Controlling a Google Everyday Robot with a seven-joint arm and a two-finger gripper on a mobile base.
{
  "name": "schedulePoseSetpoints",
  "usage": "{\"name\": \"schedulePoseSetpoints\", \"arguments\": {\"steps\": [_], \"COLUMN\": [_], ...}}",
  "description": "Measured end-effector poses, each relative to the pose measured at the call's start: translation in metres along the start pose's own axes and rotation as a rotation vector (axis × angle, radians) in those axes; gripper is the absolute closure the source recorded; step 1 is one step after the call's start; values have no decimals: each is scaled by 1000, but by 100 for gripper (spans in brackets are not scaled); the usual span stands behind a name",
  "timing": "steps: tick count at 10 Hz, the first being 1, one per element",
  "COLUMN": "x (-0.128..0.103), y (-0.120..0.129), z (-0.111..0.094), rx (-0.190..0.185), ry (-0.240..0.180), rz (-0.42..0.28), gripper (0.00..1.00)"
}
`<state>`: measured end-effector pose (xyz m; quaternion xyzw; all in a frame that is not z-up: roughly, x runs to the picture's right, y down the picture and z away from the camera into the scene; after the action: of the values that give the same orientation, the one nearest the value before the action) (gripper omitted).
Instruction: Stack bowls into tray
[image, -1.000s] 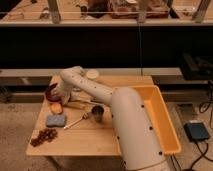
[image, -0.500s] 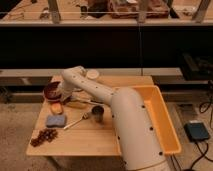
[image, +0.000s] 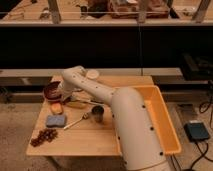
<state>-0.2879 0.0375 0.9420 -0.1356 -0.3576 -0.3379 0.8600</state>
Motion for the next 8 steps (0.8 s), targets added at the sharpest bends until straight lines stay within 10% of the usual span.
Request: {"name": "schedulePoseSetpoints", "arguments": {"steps": [8], "x": [7], "y": [-1], "z": [-31], "rx": [45], "ry": [37], "rz": [-5], "gripper": [100]}}
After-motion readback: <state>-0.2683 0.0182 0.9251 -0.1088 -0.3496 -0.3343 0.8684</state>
